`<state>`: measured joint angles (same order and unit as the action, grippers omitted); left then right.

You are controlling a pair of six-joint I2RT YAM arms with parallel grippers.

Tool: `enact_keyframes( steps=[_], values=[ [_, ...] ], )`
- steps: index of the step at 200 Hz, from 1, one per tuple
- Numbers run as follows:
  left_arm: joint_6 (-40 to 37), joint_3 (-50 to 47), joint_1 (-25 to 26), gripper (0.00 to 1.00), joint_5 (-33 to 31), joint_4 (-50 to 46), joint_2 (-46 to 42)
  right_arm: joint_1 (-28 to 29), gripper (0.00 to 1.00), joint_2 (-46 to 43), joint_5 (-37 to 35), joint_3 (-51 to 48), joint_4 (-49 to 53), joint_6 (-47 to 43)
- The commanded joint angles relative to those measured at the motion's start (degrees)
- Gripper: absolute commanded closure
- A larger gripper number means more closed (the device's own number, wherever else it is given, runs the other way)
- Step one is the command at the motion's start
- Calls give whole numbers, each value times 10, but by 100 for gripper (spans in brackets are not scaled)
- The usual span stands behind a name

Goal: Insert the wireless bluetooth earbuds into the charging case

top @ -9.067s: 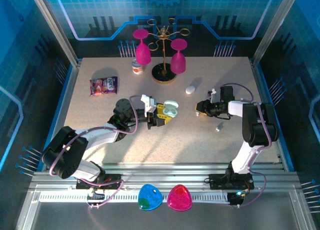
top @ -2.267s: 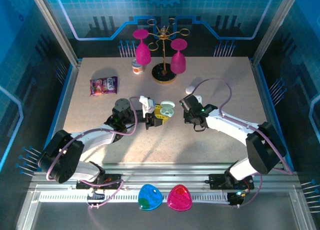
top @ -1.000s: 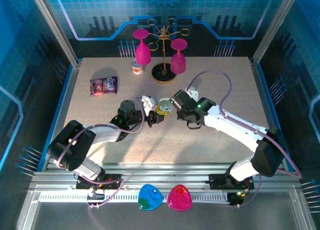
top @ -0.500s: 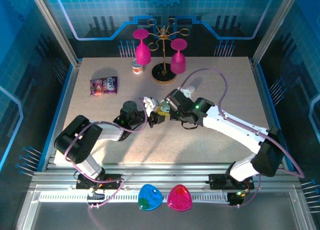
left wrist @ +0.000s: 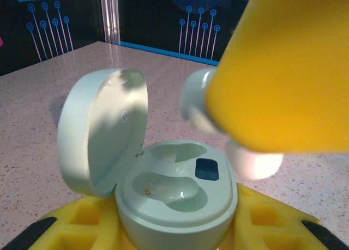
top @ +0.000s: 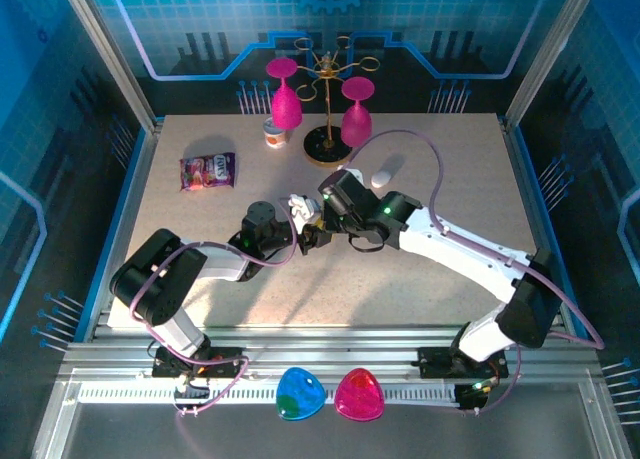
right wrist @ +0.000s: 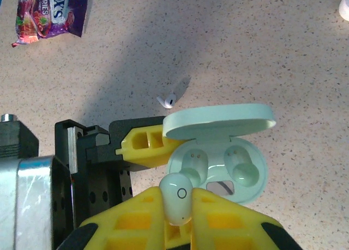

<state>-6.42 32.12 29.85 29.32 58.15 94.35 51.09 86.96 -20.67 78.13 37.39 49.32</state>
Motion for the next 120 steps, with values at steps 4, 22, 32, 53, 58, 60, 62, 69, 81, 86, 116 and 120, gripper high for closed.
enact_keyframes(
  steps=[4, 22, 32, 53, 58, 60, 62, 69, 81, 86, 116, 120],
  values=[
    [-14, 4, 4, 72, -1, 13, -23, 3, 86, 14, 0, 14, -9, -9],
    [-9, 1, 5, 72, -1, 15, -29, 2, 86, 18, -2, 12, -9, -8],
    [-8, 1, 4, 72, 0, 14, -32, 1, 86, 19, -1, 10, -10, -6],
    [-6, 0, 4, 72, -2, 16, -35, -2, 86, 21, 2, 5, -11, -4],
    [-6, 0, 4, 72, -2, 16, -35, -2, 86, 21, 2, 5, -11, -4],
    [-6, 0, 4, 72, -1, 15, -36, -2, 86, 22, 2, 5, -12, -4],
    [-6, 0, 4, 72, -2, 16, -36, -3, 86, 22, 2, 5, -11, -4],
    [-5, 0, 4, 72, -2, 17, -36, -3, 86, 23, 3, 4, -11, -4],
    [-4, 1, 4, 72, 1, 17, -36, -3, 86, 25, 2, 1, -13, -4],
    [-4, 1, 4, 72, 1, 16, -36, -4, 86, 26, 1, 1, -13, -4],
    [-6, 1, 4, 72, 4, 13, -34, -7, 86, 17, -4, -6, -26, -5],
    [-5, 1, 4, 72, 5, 13, -34, -7, 86, 14, -4, -8, -31, -7]
  ],
)
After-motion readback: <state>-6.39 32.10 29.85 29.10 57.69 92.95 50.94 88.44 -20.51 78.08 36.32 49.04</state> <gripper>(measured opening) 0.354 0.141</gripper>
